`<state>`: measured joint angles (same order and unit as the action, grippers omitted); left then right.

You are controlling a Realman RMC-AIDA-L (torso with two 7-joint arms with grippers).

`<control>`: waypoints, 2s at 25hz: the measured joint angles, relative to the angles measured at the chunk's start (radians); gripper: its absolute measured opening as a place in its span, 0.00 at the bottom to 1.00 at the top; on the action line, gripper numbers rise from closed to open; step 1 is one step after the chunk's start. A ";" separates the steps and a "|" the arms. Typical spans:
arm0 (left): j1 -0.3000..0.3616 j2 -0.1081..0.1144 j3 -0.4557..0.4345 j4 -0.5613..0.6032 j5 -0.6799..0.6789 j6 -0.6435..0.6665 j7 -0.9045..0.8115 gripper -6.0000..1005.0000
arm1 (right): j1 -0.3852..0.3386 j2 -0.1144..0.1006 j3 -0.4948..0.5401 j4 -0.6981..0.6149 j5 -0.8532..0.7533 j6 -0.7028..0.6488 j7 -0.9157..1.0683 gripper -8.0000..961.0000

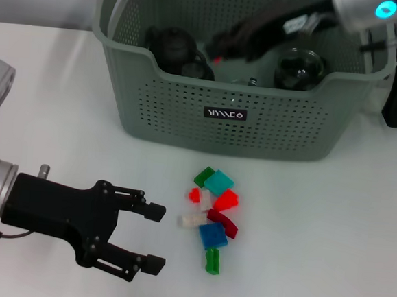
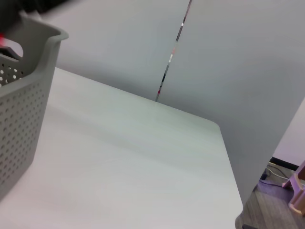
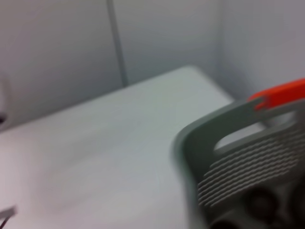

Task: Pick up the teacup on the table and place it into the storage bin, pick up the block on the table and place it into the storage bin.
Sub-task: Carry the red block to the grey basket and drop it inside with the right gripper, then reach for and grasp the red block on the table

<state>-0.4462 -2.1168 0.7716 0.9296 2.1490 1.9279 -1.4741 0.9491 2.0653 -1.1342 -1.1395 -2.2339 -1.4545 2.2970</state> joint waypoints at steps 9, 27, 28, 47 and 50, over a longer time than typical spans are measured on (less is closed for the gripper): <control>-0.010 -0.002 0.008 0.000 -0.005 0.003 0.000 0.84 | 0.009 -0.042 0.146 0.007 -0.135 0.089 0.034 0.22; -0.011 -0.002 0.003 0.000 -0.008 0.001 -0.002 0.84 | 0.022 -0.031 0.138 0.113 -0.208 0.215 0.032 0.51; -0.011 -0.002 0.002 0.000 -0.008 0.001 -0.002 0.84 | 0.021 -0.031 0.138 0.103 -0.192 0.206 0.027 0.56; 0.001 0.001 -0.012 0.000 0.000 -0.010 0.025 0.84 | -0.040 -0.030 0.086 -0.093 -0.175 -0.390 -0.129 0.98; 0.001 0.002 -0.016 0.000 0.000 -0.010 0.026 0.84 | -0.053 0.002 0.024 -0.092 -0.256 -0.394 -0.125 0.98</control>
<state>-0.4448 -2.1151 0.7557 0.9296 2.1491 1.9182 -1.4484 0.8956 2.0673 -1.1105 -1.2314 -2.4900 -1.8481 2.1717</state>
